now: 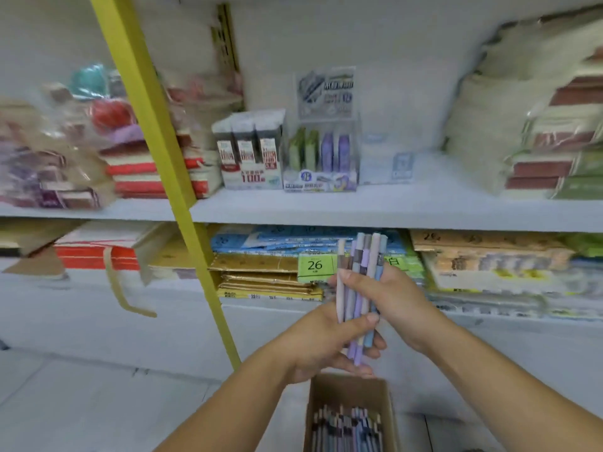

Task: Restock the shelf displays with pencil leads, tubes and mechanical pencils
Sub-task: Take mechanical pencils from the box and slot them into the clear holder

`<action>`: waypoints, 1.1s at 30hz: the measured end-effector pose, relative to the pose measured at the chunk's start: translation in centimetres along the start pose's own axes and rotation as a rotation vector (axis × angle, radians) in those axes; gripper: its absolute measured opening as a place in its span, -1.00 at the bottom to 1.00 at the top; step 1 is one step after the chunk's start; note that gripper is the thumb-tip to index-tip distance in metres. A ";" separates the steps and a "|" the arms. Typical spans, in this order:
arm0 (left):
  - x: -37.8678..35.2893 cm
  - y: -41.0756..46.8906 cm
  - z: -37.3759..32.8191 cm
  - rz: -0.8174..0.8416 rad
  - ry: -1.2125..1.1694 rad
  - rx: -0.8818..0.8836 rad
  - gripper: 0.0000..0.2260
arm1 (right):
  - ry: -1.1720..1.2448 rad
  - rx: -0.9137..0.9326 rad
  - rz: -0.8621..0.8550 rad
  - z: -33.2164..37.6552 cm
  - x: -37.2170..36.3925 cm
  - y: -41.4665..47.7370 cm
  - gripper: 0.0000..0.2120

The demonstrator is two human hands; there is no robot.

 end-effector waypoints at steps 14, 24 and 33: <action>-3.2 -2.7 -11.5 -0.106 0.063 -0.190 -0.74 | 0.222 0.245 -0.057 9.1 7.8 -0.2 -0.73; 0.5 2.2 -15.2 -0.236 0.043 -0.412 -0.81 | 0.126 0.326 -0.339 12.6 12.1 5.1 -0.82; 4.4 6.2 -18.8 -0.388 -0.074 -0.585 -0.83 | -0.442 0.518 -0.555 19.9 16.1 14.0 -0.69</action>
Point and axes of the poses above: each hand's wrist, its own y-axis towards the middle knuckle, its own x-axis out of the back of the hand, z = x × y, the point moved 5 cm from there along y, towards the middle knuckle, and after that the axes turned 8 degrees about -y, right-handed, at the moved point
